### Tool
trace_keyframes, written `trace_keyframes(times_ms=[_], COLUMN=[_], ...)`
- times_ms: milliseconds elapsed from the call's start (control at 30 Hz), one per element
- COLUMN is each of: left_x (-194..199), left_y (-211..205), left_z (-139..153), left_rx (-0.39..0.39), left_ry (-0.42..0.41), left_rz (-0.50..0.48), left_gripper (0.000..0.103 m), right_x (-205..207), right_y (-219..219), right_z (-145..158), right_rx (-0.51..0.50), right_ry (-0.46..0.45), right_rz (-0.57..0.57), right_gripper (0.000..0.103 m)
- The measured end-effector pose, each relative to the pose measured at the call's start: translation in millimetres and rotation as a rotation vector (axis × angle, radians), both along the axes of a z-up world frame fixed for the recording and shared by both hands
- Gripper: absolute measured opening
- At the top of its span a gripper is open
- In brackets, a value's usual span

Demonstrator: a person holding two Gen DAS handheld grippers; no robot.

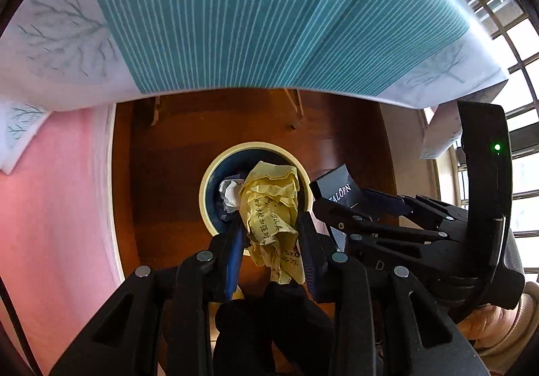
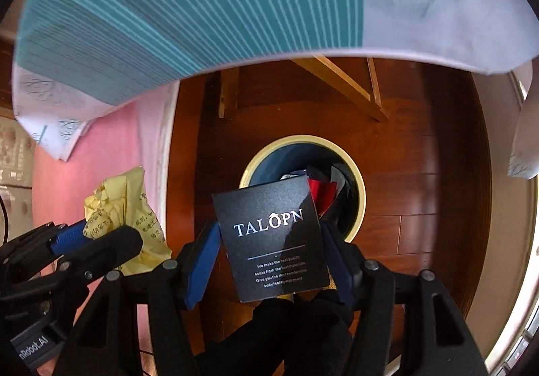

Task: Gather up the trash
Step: 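Carry the yellow wrapper and black card over the bin and open both tools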

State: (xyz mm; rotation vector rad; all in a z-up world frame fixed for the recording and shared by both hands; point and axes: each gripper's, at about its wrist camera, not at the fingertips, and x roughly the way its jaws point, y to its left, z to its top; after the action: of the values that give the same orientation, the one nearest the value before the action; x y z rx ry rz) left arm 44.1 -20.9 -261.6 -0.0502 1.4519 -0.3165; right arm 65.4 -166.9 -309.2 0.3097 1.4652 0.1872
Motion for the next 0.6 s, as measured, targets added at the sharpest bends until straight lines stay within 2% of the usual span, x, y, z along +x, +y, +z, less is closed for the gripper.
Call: trace_keyframes(times_ms=[100,233,333,367,400,467,600], left_x=[0.6,4.4,7.0,8.9,11.0,14.5,15.3], left_y=[-2.6,-5.2,-7.1,-6.5,-5.3,-2.2,4.7], left_z=[-46.1,-91.2,-113.6,-118.5,-121.8,-126.0,-115.6], left_rx=[0.007,0.037,0.06,0.069,0.076,0.07,0.074], left_ry=[-0.007,-0.014,-0.017,-0.016,-0.015,-0.009,-0.026], left_rz=[-0.011,-0.017,-0.018,-0.016,-0.013,-0.007,0.008], left_gripper=[0.031,0.037,0.064,0.079,0.087,0.089,0.09], right_x=[-0.6,2.7,6.3,8.6,9.2,8.0,6.7], right_y=[-1.5,-2.6,-6.8,-9.4,-12.2,-13.9,-11.3], right_z=[-47.5,-94.1,-117.8,-125.3,-129.1,-128.0,-118.6], right_rx=[0.005,0.022,0.031,0.035,0.036,0.032,0.022], right_ry=[0.019,0.045,0.077,0.096,0.107,0.092,0.069], right_rz=[-0.043,-0.076,-0.129,-0.147,-0.164,-0.178,-0.163], right_gripper=[0.063,0.064,0.066,0.069,0.076,0.084,0.086])
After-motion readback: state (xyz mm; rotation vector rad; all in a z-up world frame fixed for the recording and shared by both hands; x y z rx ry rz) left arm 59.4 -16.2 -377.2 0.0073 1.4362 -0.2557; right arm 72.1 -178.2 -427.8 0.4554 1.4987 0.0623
